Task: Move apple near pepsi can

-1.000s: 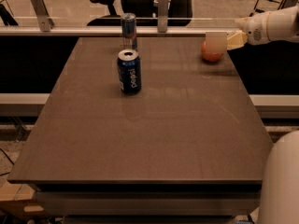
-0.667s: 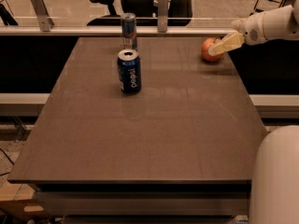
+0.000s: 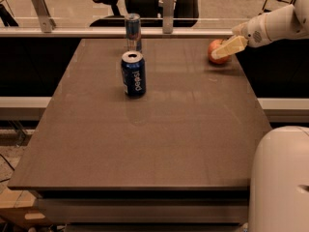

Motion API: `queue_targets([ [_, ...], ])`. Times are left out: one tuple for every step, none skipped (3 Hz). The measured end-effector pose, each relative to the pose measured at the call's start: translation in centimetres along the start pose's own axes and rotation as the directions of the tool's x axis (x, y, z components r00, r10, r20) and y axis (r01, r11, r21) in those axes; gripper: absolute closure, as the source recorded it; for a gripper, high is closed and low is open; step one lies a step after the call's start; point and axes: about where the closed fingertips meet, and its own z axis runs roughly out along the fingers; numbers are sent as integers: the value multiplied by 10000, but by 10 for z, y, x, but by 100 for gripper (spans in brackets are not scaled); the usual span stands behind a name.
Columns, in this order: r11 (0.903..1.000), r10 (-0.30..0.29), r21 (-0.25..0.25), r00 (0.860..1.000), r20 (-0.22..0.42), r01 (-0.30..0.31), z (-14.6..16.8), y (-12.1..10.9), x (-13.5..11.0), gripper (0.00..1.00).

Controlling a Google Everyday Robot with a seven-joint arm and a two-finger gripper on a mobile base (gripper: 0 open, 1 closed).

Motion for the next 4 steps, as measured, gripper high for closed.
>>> queue_targets([
  [10000,43,2,9998,-183,-43,2,-1,2,39],
  [9999,102,45,9996,-271,-101,0,-3,3,63],
  [9999,148,66,9994,-301,-146,-1,-4,3,86],
  [9998,169,140,9995,-269,-165,-5,-6,2,100],
])
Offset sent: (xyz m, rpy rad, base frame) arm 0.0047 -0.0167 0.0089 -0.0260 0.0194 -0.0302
